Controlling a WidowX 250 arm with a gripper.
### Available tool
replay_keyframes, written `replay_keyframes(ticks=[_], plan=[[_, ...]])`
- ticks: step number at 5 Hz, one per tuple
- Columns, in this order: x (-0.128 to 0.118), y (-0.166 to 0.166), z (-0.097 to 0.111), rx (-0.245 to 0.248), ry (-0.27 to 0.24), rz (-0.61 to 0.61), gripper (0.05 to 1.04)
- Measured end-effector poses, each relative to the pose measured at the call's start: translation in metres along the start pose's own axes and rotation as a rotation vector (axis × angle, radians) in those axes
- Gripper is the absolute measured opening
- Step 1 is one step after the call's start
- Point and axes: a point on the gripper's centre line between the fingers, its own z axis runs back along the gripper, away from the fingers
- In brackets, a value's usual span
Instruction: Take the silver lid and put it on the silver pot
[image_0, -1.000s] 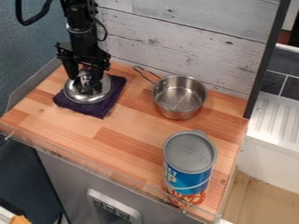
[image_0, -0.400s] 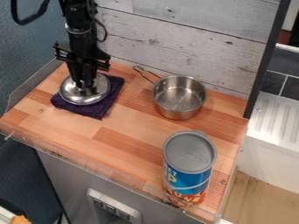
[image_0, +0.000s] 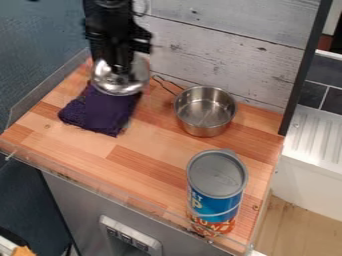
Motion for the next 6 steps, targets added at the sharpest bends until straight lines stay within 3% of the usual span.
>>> replay_keyframes(ticks=[2, 3, 6], plan=[[0.003, -0.078, 0.007, -0.017, -0.031, -0.072, 0.279], [0.002, -0.111, 0.005, -0.032, -0.069, -0.046, 0.279], [-0.001, -0.134, -0.017, -0.037, -0.078, 0.039, 0.28]])
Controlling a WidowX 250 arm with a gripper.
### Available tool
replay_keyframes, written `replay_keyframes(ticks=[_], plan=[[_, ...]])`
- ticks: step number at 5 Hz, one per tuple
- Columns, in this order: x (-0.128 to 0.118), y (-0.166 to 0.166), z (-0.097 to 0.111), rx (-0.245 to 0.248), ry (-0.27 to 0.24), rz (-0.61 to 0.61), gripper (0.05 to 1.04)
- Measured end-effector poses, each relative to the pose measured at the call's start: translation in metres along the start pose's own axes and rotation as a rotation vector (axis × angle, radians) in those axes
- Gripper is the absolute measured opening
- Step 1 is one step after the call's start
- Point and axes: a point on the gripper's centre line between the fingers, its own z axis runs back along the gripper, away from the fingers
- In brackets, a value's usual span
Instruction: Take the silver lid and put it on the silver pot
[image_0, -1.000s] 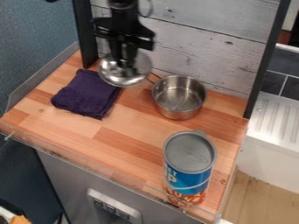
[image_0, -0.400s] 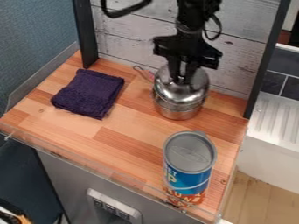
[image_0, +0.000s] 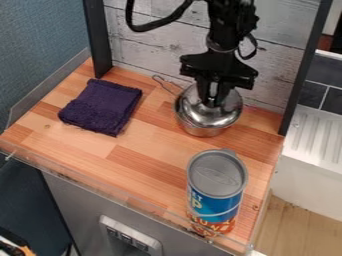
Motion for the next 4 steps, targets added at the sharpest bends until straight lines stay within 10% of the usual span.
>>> replay_keyframes(ticks=[2, 4], plan=[[-0.004, 0.015, -0.01, -0.015, 0.051, 0.047, 0.32], [0.0, 0.028, -0.015, -0.054, 0.09, 0.078, 0.905]])
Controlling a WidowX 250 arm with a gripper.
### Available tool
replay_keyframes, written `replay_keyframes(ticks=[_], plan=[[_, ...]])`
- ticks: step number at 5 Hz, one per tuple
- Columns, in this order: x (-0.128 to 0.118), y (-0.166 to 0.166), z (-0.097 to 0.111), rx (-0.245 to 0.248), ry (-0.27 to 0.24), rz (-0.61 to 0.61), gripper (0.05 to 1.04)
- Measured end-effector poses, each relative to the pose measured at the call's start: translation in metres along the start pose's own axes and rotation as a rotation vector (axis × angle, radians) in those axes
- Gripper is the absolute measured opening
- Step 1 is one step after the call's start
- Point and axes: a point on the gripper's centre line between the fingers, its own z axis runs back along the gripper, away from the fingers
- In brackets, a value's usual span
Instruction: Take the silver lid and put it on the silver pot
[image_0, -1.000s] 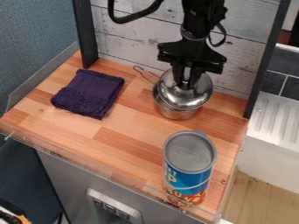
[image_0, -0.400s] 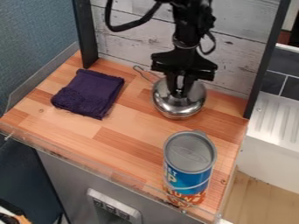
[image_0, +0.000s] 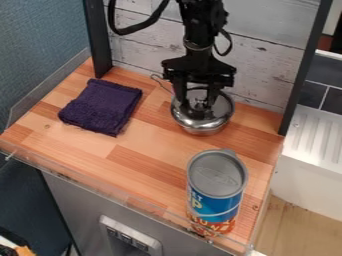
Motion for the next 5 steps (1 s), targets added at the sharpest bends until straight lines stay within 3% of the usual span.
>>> replay_keyframes(ticks=[1, 2, 3, 4, 5], plan=[[-0.001, 0.003, 0.0, -0.002, 0.011, -0.008, 1.01], [-0.001, 0.004, 0.01, -0.004, 0.005, -0.039, 1.007], [-0.002, 0.004, 0.035, -0.044, 0.008, -0.167, 1.001], [-0.008, 0.005, 0.045, -0.072, 0.04, -0.26, 1.001], [-0.017, 0.008, 0.05, -0.066, 0.112, -0.33, 1.001]])
